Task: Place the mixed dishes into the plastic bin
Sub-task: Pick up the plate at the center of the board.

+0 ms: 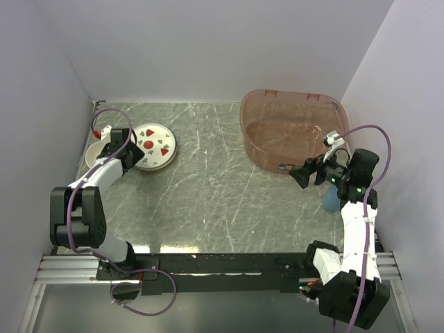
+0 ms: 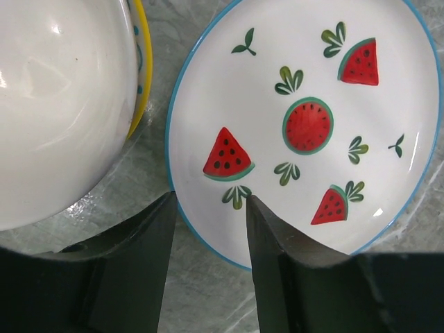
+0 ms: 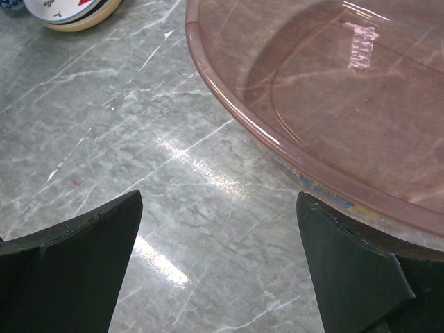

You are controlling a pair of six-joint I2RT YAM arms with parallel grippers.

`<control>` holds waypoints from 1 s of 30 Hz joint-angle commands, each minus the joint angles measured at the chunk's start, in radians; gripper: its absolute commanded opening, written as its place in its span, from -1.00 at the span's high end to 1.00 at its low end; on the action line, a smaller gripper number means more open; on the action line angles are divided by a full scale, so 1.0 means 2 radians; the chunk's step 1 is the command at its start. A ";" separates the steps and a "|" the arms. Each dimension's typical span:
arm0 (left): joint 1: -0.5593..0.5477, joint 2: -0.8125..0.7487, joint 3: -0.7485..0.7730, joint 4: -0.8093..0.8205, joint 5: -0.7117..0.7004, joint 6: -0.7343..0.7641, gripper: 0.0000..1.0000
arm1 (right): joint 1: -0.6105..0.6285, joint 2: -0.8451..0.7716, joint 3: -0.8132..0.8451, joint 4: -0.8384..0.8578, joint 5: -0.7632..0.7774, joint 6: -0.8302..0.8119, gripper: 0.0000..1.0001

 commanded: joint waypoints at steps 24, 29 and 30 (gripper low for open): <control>-0.002 0.041 0.021 0.005 -0.037 -0.014 0.12 | 0.004 -0.004 0.027 0.000 0.013 -0.010 -1.00; -0.002 0.047 0.028 0.005 -0.040 -0.011 0.19 | 0.004 -0.003 0.027 -0.001 0.013 -0.010 -1.00; -0.003 0.048 0.028 0.007 -0.040 -0.009 0.20 | 0.004 -0.003 0.027 -0.001 0.012 -0.010 -1.00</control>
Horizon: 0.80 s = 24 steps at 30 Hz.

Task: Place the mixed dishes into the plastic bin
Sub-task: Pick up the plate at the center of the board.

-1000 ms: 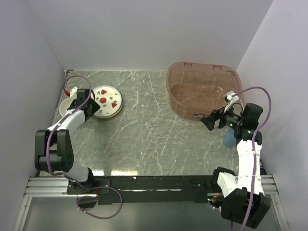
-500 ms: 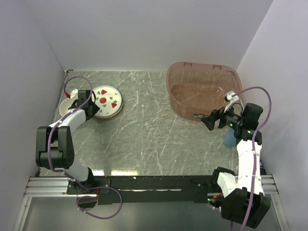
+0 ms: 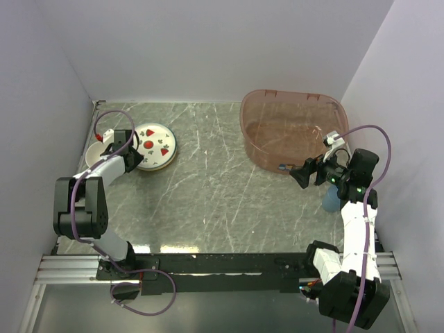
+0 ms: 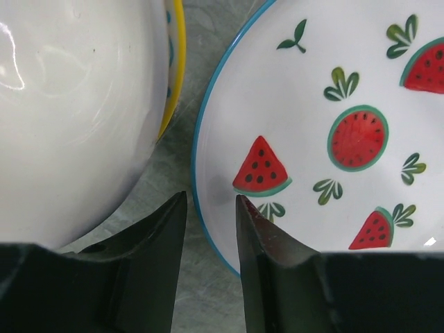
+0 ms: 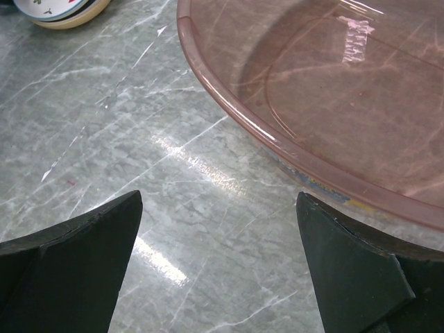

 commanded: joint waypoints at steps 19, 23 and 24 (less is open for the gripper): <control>-0.002 0.009 0.026 0.018 -0.013 0.005 0.78 | 0.004 -0.005 0.030 -0.001 0.004 -0.012 -0.99; -0.001 -0.013 0.022 0.015 -0.006 0.008 0.99 | 0.004 -0.005 0.030 -0.001 0.004 -0.013 -1.00; -0.002 -0.026 0.022 0.013 -0.003 0.008 0.98 | 0.004 -0.005 0.030 -0.002 0.004 -0.013 -1.00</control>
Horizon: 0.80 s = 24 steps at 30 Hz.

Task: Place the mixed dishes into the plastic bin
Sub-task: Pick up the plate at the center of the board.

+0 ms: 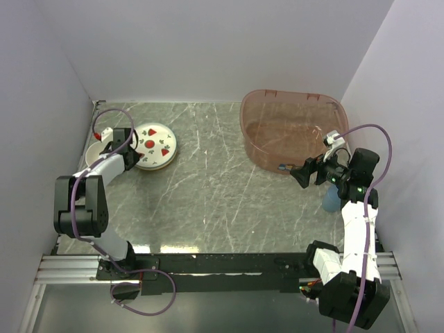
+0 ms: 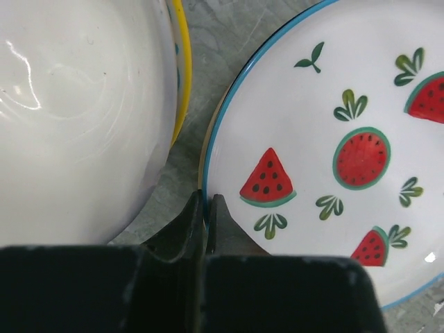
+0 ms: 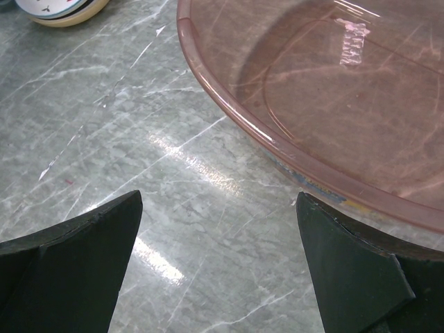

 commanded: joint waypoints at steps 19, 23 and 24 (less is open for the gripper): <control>0.003 -0.166 -0.095 0.006 0.060 -0.031 0.98 | 0.004 -0.007 0.023 0.006 -0.001 -0.005 -1.00; 0.002 -0.168 -0.111 0.010 0.053 -0.035 0.98 | 0.004 -0.007 0.023 0.006 -0.003 -0.005 -1.00; 0.003 -0.166 -0.113 0.012 0.053 -0.035 0.98 | 0.004 -0.007 0.022 0.007 -0.003 -0.005 -1.00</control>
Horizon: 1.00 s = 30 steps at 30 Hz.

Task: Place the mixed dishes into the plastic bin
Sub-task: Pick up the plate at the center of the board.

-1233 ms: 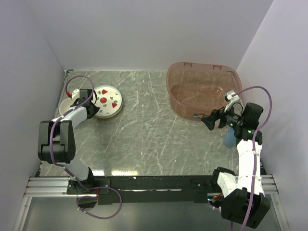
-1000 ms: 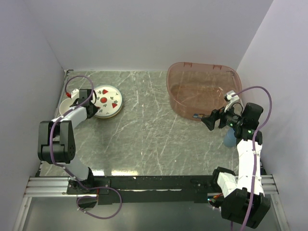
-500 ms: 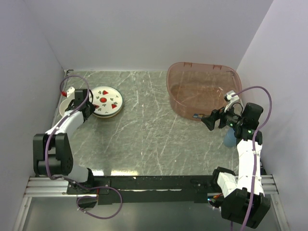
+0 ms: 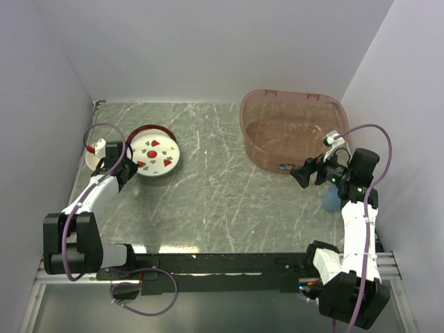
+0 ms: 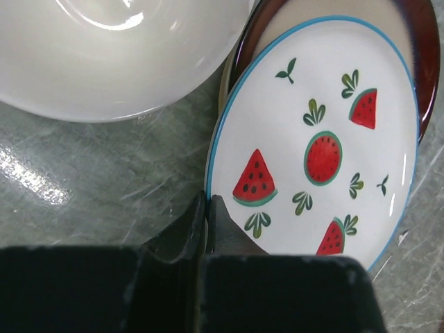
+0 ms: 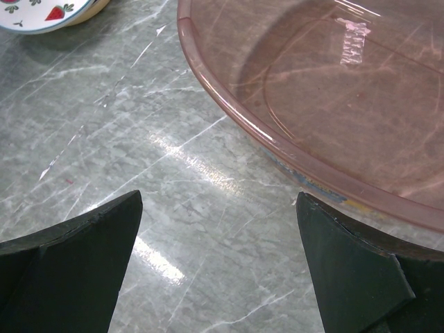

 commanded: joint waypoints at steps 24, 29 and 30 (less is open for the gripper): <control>0.005 0.044 0.020 0.037 0.016 -0.020 0.85 | 0.004 -0.006 0.021 0.008 -0.002 -0.005 -0.99; 0.005 0.061 0.031 0.040 0.019 -0.025 0.84 | 0.004 -0.006 0.021 0.008 -0.002 -0.006 -1.00; 0.005 0.063 0.032 0.041 0.019 -0.025 0.81 | 0.004 -0.006 0.021 0.008 -0.002 -0.006 -1.00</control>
